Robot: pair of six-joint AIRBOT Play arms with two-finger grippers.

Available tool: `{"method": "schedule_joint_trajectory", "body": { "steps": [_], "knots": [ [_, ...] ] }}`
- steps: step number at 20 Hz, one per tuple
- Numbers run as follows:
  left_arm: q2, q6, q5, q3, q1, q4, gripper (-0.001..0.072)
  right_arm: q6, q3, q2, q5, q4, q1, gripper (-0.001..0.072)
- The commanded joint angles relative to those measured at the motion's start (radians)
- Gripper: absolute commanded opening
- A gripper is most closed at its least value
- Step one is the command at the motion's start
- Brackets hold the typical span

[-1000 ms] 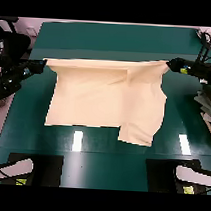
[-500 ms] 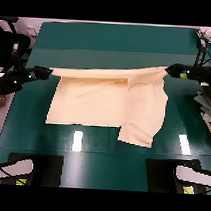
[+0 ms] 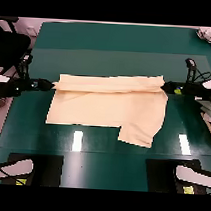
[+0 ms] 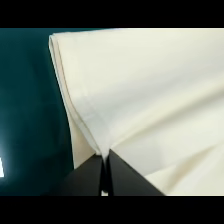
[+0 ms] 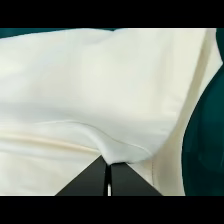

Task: Fold the shirts.

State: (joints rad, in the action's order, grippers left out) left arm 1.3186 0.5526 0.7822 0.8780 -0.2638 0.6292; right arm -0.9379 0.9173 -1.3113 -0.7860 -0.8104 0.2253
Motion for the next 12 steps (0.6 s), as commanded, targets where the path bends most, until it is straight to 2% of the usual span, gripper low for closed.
{"method": "schedule_joint_trajectory", "body": {
  "steps": [1, 12],
  "knots": [
    [0.001, 0.016, 0.004, -0.040, 0.000, 0.033, 0.0024, -0.001, -0.043, 0.001, -0.003, -0.003, 0.000, 0.0017],
    [0.001, 0.016, 0.008, -0.050, 0.000, 0.044, 0.0025, -0.004, -0.052, -0.037, -0.019, -0.029, 0.000, 0.0018]
  ]
}}
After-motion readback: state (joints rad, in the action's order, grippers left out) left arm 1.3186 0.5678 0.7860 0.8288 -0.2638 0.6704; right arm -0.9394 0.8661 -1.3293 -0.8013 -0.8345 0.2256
